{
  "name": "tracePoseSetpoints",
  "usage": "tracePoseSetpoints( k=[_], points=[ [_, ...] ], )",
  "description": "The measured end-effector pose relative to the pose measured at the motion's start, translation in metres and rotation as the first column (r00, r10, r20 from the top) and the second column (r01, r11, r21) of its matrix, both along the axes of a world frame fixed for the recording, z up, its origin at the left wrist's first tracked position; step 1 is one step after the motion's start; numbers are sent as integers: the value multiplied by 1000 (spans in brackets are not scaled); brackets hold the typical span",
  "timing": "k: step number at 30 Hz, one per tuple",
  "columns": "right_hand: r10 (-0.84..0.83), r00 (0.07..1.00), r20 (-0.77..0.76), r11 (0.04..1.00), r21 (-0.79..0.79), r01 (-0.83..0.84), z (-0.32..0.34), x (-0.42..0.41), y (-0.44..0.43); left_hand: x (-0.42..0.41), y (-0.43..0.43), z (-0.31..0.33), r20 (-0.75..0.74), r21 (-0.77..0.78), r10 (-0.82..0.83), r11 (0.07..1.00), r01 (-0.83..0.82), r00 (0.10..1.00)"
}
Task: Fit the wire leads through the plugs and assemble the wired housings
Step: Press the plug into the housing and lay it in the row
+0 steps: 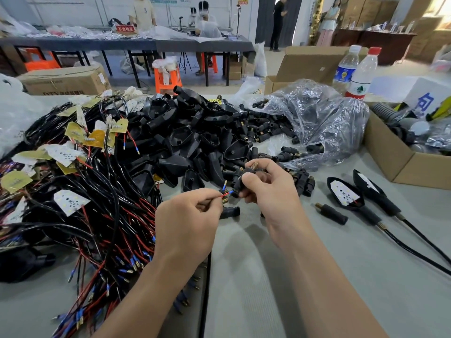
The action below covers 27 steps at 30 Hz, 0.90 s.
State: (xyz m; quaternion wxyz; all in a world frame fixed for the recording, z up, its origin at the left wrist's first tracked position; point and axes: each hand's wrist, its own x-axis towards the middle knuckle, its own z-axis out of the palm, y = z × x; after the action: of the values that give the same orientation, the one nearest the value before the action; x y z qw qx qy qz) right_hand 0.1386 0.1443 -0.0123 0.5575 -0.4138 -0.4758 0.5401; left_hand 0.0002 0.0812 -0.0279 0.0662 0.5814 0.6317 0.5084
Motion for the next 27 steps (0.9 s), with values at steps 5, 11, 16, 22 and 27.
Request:
tracePoseSetpoints(
  k=[5,11,16,22,27],
  points=[
    [105,988,-110,991,-66,-113,-1,3,1,-1,3,-4,93,-29,-27,999,30,995],
    [230,973,-29,969,-80,-232,-2,-6,-5,-4,3,-5,122,-67,-57,996,65,991],
    [127,956,-266,983,-95,-156,3,0,-2,-3,1,1,-8,-164,18,986,-19,1000],
    [151,974,-168,979,-111,-171,1,3,-2,-1,-1,2,-82,-206,46,977,-62,996],
    [237,969,69,965,-136,-226,-4,-5,-7,1,-3,2,-69,-189,46,980,-59,997]
  ],
)
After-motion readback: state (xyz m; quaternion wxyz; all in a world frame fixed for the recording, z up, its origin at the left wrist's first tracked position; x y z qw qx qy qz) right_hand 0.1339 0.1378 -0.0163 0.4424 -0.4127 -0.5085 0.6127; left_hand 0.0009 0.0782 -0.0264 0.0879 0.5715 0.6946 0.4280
